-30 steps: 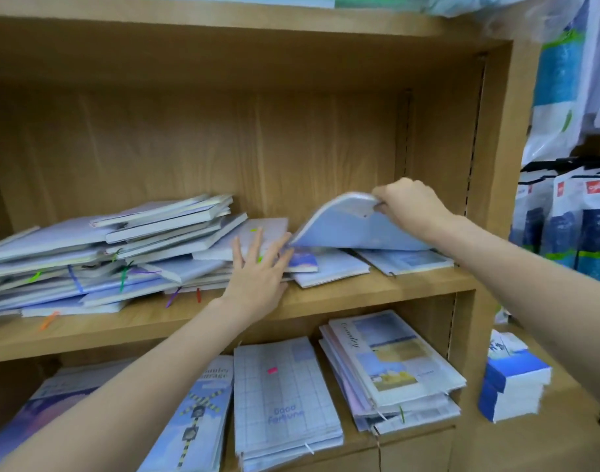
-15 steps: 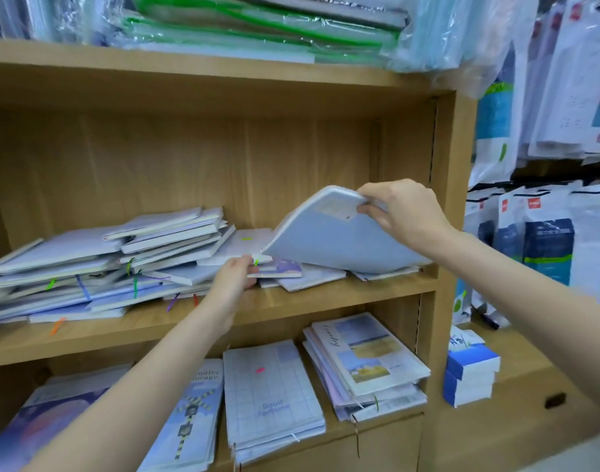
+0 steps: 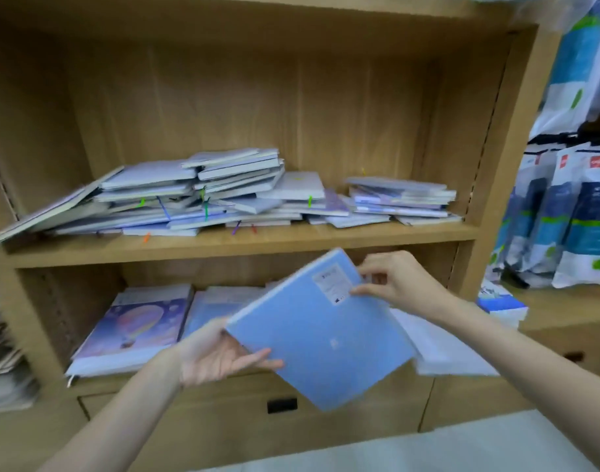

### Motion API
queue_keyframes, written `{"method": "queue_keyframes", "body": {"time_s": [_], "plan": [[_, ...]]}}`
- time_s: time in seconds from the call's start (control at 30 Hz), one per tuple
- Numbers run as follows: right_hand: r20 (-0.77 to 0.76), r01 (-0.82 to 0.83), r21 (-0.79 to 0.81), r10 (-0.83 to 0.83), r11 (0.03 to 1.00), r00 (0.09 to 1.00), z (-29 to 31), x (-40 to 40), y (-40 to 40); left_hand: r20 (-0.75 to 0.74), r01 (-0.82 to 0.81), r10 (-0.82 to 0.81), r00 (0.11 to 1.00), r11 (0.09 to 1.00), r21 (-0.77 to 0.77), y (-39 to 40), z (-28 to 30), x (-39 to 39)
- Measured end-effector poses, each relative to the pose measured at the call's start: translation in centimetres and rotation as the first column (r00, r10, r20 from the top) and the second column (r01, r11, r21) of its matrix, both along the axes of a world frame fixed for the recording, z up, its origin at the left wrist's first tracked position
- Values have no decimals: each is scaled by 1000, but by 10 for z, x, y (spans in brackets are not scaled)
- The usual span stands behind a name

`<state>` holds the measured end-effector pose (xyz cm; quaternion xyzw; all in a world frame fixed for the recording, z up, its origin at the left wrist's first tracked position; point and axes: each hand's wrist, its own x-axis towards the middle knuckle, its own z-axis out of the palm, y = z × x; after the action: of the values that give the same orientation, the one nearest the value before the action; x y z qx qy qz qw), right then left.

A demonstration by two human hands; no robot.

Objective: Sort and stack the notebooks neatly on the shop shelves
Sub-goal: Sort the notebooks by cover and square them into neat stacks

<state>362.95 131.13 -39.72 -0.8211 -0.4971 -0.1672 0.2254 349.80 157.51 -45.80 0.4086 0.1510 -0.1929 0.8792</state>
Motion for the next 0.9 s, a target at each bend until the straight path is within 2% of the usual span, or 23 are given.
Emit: {"method": "queue_keyframes", "body": {"time_s": [0.13, 0.27, 0.33, 0.43, 0.63, 0.77, 0.9], "plan": [[23, 66, 55, -67, 996, 997, -52, 20, 19, -32, -121, 127, 991, 983, 137, 12, -21, 14], [-123, 186, 151, -168, 971, 978, -76, 49, 31, 53, -289, 284, 957, 940, 184, 12, -24, 43], [-163, 230, 218, -197, 949, 967, -81, 60, 34, 91, -296, 284, 954, 942, 156, 11, -24, 49], [-173, 208, 293, -163, 933, 971, -81, 65, 36, 94, -260, 250, 964, 960, 106, 19, -20, 54], [-257, 194, 325, -112, 926, 960, -79, 57, 44, 146, -261, 249, 957, 963, 68, 37, 2, 64], [-231, 166, 398, -77, 902, 970, -67, 51, 43, 255, -281, 244, 936, 952, 124, 33, 26, 56], [-222, 126, 519, -10, 845, 975, -48, 44, 36, 424, -294, 137, 895, 897, 331, 21, 51, 44]]}}
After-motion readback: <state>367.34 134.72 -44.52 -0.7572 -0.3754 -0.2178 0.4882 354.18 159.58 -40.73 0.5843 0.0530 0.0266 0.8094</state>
